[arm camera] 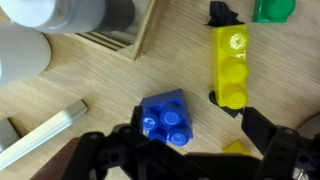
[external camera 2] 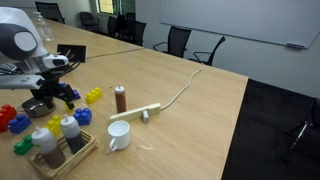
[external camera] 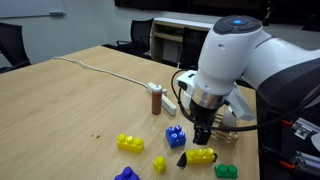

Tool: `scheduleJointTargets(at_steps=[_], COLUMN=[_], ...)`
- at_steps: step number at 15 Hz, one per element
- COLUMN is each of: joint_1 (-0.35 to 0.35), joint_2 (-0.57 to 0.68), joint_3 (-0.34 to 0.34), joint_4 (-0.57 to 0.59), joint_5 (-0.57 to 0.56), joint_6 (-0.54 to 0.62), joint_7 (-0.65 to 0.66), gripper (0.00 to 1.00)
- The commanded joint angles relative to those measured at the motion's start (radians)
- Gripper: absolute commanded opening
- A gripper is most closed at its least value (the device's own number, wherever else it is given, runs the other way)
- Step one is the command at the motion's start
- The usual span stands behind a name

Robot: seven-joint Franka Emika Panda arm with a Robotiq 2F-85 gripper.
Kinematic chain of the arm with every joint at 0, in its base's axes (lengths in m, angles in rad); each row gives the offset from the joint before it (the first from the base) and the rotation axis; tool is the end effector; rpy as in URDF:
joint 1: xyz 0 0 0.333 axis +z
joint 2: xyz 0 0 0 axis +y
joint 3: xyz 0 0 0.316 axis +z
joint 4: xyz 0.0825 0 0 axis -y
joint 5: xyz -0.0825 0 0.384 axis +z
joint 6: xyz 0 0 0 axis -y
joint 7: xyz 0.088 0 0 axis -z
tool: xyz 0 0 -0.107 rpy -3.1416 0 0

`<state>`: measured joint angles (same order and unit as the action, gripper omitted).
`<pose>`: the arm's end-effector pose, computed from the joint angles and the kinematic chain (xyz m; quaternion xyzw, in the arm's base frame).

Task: Take the blue block on the right and place it on top of the blue block at the center

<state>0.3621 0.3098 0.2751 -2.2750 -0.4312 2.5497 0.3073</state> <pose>0.4231 0.3233 0.2224 0.9401 0.3321 0.0305 0.0704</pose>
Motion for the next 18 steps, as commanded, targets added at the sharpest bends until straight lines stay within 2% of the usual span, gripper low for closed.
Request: scheduleJointTargets(at_steps=[1, 7, 8, 18], joint_1=[0.026, -0.004, 0.02, -0.003], joint_2=[0.107, 0.222, 0.207, 0.236], joint_3=[-0.048, -0.054, -0.076, -0.067], joint_4=[0.106, 0.241, 0.213, 0.23], joint_5=[-0.02, 0.049, 0.037, 0.094], joint_6=[0.015, -0.013, 0.007, 0.026], joint_7=[-0.102, -0.333, -0.285, -0.323], gripper=[1.0, 1.0, 1.0, 1.0])
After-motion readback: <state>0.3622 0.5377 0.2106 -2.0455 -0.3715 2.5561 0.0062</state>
